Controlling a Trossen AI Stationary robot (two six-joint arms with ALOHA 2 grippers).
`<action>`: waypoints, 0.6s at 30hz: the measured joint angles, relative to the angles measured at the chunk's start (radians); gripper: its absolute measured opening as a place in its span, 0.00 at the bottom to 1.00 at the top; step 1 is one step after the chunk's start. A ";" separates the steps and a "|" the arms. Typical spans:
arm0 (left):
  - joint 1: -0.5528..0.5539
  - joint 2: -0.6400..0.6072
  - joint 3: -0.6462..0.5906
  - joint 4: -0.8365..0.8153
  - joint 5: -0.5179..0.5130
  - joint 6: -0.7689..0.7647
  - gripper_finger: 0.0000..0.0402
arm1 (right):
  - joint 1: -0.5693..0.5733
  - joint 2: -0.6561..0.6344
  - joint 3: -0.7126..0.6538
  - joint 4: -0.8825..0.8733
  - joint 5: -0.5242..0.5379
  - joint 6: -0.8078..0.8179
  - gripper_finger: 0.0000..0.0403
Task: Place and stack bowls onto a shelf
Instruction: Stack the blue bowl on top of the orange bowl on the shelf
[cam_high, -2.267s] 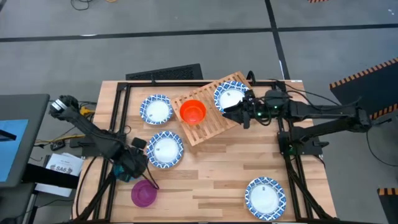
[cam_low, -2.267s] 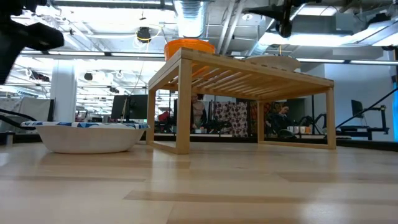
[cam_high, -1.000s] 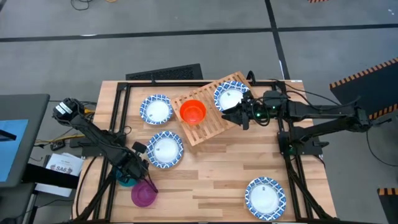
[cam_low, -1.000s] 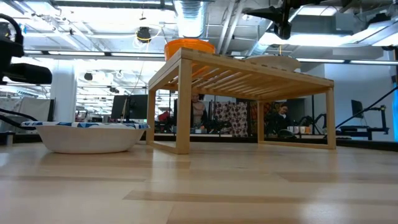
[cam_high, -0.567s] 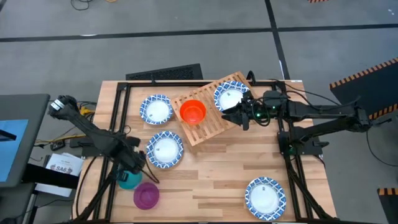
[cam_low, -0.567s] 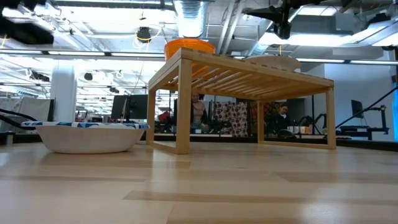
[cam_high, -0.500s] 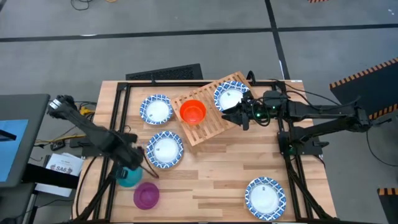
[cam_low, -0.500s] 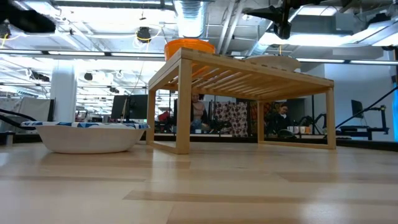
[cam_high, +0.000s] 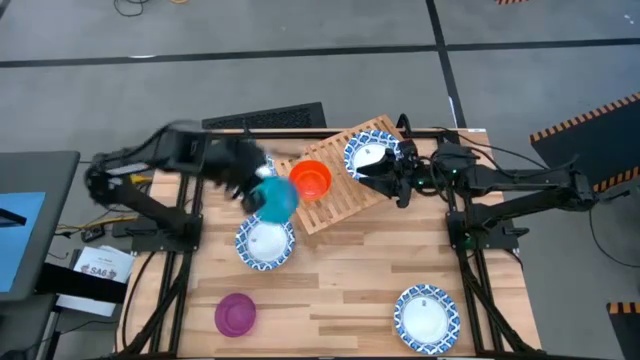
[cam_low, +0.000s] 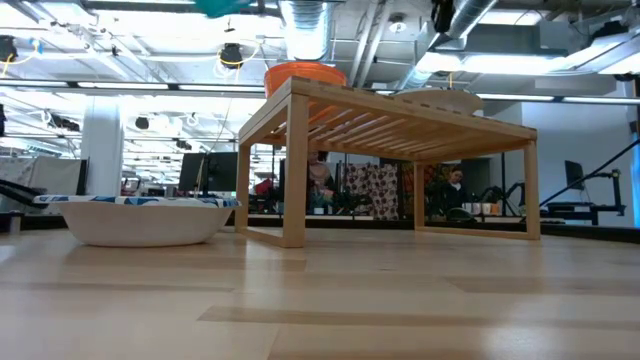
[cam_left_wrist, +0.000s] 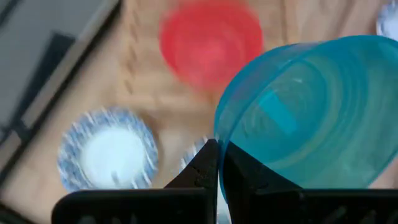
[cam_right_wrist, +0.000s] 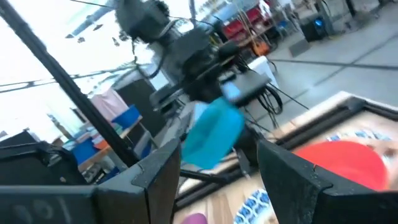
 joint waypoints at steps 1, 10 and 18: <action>0.036 0.037 0.058 0.001 0.005 0.044 0.00 | 0.000 0.000 0.000 0.007 0.000 -0.001 0.59; 0.223 0.390 0.482 -0.150 0.166 0.240 0.00 | 0.014 0.000 0.000 0.003 0.000 -0.016 0.59; 0.305 0.516 0.521 -0.143 0.291 0.285 0.00 | 0.042 -0.003 0.000 0.000 0.000 -0.022 0.59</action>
